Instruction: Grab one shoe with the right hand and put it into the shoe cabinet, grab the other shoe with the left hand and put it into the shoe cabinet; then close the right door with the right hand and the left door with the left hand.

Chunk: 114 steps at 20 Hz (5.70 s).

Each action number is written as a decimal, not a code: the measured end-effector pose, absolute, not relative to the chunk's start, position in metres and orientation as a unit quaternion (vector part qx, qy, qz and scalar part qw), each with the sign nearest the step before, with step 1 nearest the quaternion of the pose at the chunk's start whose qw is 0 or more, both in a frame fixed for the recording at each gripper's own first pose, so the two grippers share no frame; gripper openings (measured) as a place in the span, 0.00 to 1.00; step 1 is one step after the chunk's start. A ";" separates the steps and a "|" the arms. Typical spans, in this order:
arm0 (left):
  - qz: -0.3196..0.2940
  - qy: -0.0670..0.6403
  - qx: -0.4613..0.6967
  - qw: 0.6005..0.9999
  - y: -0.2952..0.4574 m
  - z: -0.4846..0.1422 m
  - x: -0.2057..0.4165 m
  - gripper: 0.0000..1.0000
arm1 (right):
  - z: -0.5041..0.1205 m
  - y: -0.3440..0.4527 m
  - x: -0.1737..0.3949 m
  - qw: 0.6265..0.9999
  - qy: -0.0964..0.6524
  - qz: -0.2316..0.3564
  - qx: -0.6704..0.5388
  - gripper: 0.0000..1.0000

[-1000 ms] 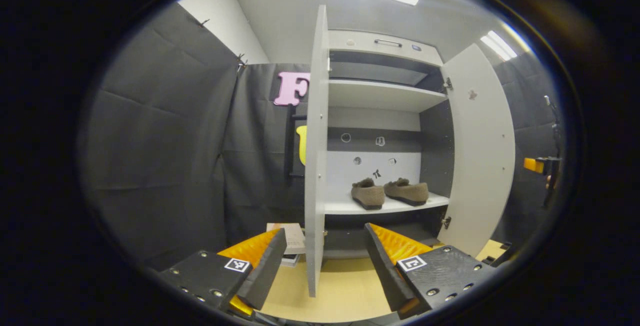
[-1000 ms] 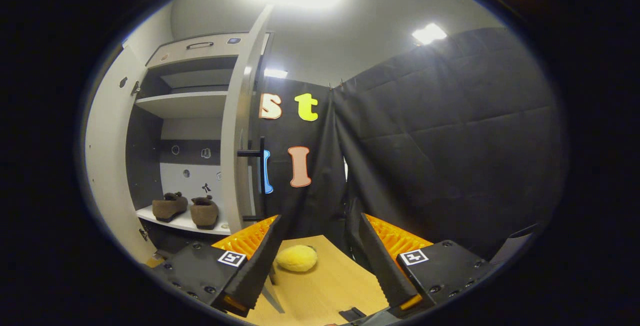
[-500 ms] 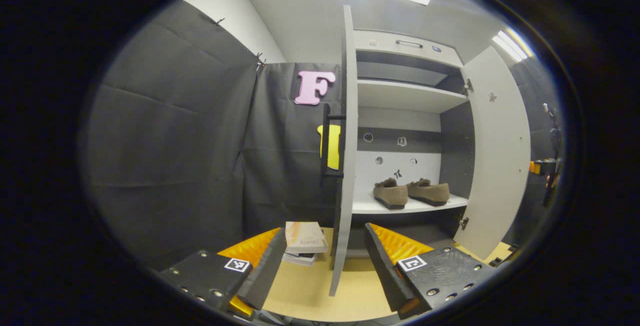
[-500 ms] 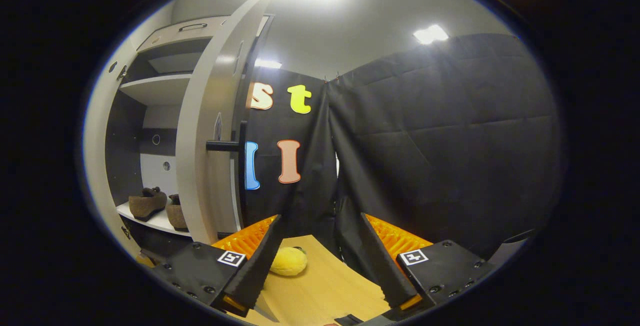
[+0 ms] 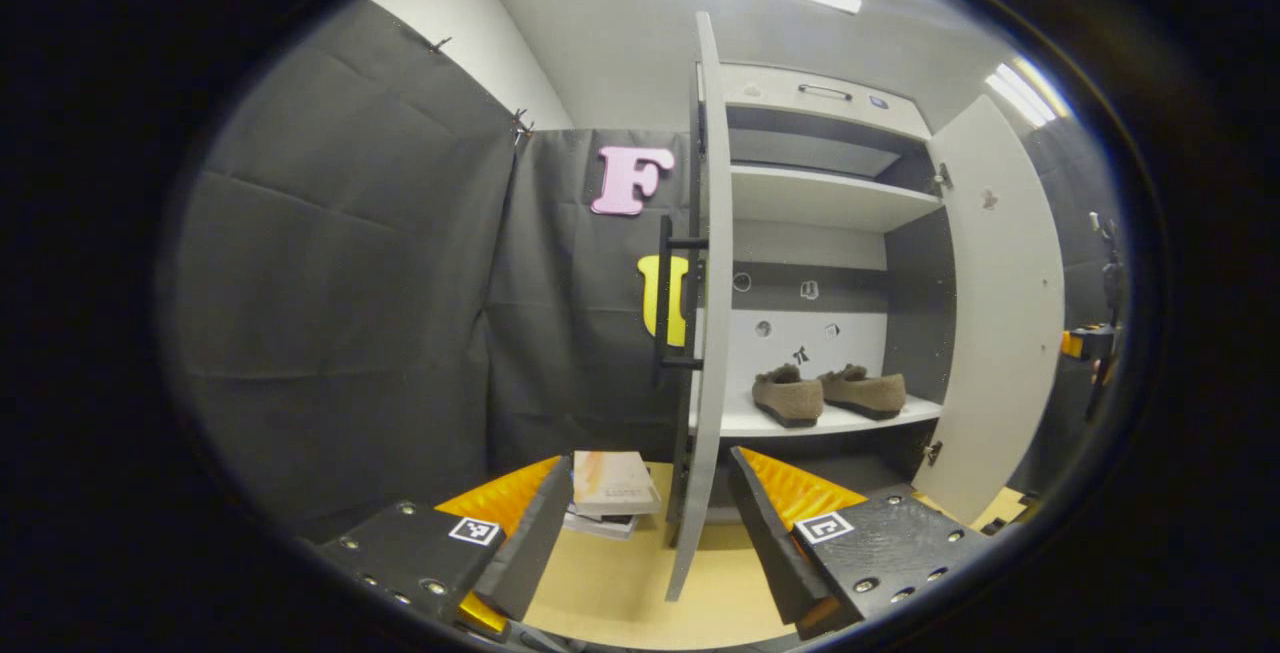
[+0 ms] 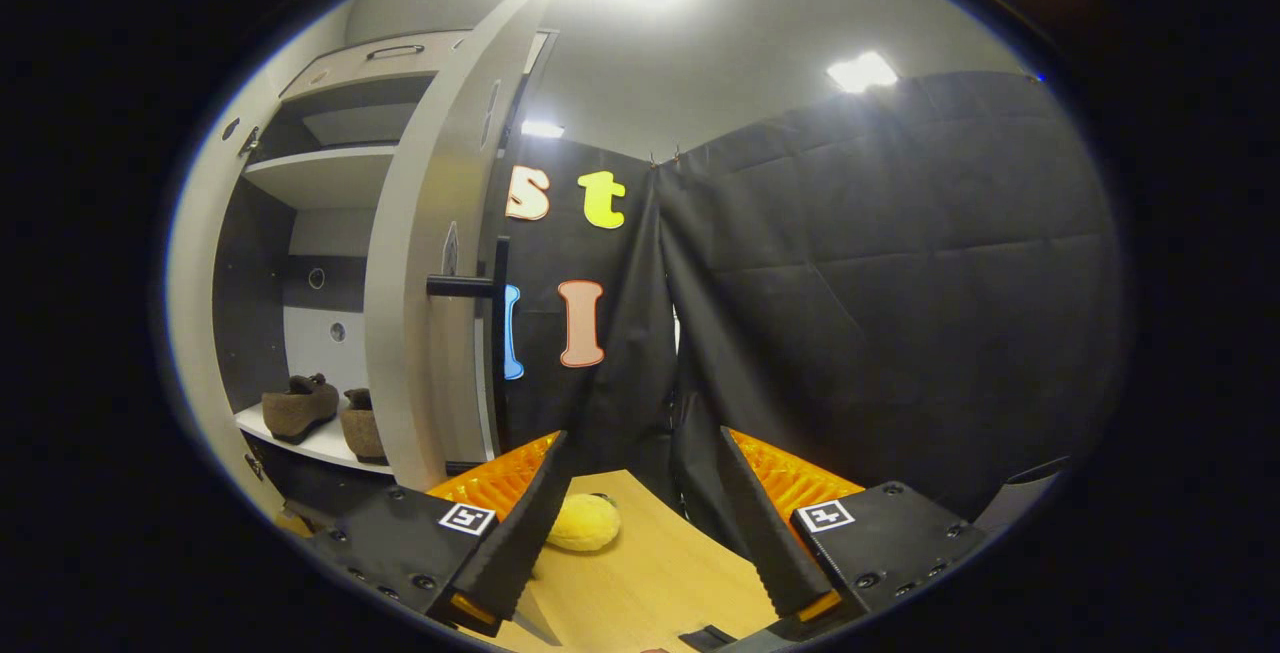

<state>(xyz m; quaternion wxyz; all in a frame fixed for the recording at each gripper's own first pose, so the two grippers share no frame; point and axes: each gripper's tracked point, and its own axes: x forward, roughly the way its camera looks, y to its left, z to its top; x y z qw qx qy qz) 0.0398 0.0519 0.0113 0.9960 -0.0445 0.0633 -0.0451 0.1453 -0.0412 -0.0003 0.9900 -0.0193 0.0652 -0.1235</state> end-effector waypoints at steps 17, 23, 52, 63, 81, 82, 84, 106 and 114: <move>-0.020 0.068 -0.051 0.996 0.078 0.010 0.022 0.90 | 0.001 0.052 0.143 0.998 0.057 -0.009 0.000 0.89; -0.001 0.066 -0.046 0.997 0.087 0.012 0.012 0.96 | 0.001 0.081 0.154 0.998 0.057 0.016 0.005 0.94; 0.044 0.020 -0.038 0.998 0.112 0.053 0.149 0.93 | -0.033 0.056 0.082 0.995 0.074 0.058 -0.030 0.96; 0.012 0.016 -0.036 0.999 0.088 0.059 0.158 0.89 | -0.040 0.035 0.067 0.995 0.081 0.052 -0.023 0.96; -0.075 0.004 -0.042 0.996 0.052 0.042 0.172 0.89 | -0.037 0.016 0.063 0.995 0.082 0.052 -0.036 0.96; -0.077 0.002 -0.042 0.996 0.049 0.041 0.174 0.96 | -0.037 0.015 0.064 0.995 0.082 0.052 -0.037 0.96; -0.085 0.002 -0.041 0.995 0.039 0.043 0.179 0.89 | -0.039 0.011 0.066 0.995 0.083 0.050 -0.039 0.96; -0.097 -0.002 -0.008 0.995 0.035 0.046 0.122 0.89 | -0.012 0.041 0.061 0.995 0.054 0.082 -0.013 0.96; -0.067 0.005 -0.003 0.998 0.097 0.043 0.064 0.96 | 0.003 0.045 0.038 0.995 0.044 0.084 -0.009 0.96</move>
